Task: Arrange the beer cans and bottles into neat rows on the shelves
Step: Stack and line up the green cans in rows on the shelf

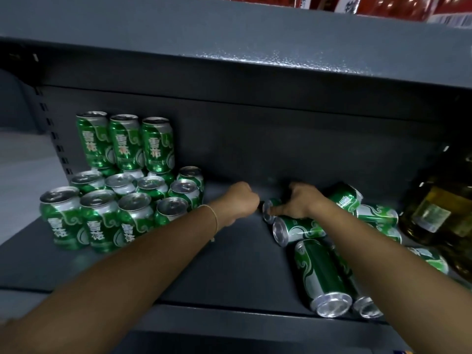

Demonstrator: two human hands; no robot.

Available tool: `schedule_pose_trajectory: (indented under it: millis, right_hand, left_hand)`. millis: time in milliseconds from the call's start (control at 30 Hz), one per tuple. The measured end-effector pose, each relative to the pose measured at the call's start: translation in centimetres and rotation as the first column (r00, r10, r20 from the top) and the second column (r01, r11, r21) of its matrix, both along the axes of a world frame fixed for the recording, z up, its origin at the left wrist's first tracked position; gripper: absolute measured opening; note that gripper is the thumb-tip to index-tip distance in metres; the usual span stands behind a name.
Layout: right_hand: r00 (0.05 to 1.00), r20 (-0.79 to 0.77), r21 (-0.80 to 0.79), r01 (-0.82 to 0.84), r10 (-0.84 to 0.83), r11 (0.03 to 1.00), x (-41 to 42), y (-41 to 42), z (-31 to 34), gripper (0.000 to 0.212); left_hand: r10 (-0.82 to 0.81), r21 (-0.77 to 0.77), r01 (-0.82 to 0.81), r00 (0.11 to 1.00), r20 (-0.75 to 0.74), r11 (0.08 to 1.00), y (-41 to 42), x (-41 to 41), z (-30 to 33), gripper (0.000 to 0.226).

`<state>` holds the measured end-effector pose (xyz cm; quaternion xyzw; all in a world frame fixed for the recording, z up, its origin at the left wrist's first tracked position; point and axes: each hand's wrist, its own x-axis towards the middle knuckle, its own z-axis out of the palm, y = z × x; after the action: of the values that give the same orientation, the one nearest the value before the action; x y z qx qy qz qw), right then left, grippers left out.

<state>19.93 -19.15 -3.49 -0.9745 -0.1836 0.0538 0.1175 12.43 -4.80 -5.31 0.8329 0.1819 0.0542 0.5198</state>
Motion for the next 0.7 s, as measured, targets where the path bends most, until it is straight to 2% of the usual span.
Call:
schedule_pose_trajectory:
  millis: [100,267,333,433,567,633,700]
  right_hand:
    - [1.000,-0.008,-0.049,0.022,-0.023,0.999,0.2,0.6,-0.3,0.100]
    - [0.998,0.012,0.033,0.058,-0.059,0.998,0.0,0.6,-0.5,0.078]
    - [0.997,0.020,0.085,0.071,-0.073,0.994,-0.3,0.8,-0.7,0.077]
    - [0.998,0.053,0.188,0.032,-0.042,0.982,-0.8,1.3,-1.0,0.092]
    - [0.975,0.199,0.331,-0.164,0.102,0.929,-1.7,1.4,0.2,0.113]
    - [0.942,0.287,0.330,-0.266,0.173,0.906,-2.3,1.4,1.1,0.125]
    - [0.909,0.346,0.317,-0.345,0.231,0.884,-2.8,1.4,2.1,0.130]
  left_hand:
    - [0.000,-0.010,0.000,1.000,-0.004,1.000,0.4,-0.2,0.0,0.012]
    - [-0.002,-0.028,0.002,1.000,-0.002,1.000,0.8,-0.5,0.0,0.011]
    - [0.003,-0.048,-0.003,1.000,0.003,0.999,0.8,-0.6,0.0,0.012]
    - [0.015,-0.110,-0.013,1.000,0.015,0.994,1.1,-0.9,0.3,0.012]
    - [0.021,-0.178,-0.013,0.999,0.044,0.984,1.9,-0.9,2.2,0.016]
    - [0.039,-0.197,-0.027,0.998,0.059,0.980,2.5,-0.8,3.5,0.021]
    - [0.026,-0.216,-0.012,0.998,0.061,0.976,3.0,-1.0,4.6,0.015]
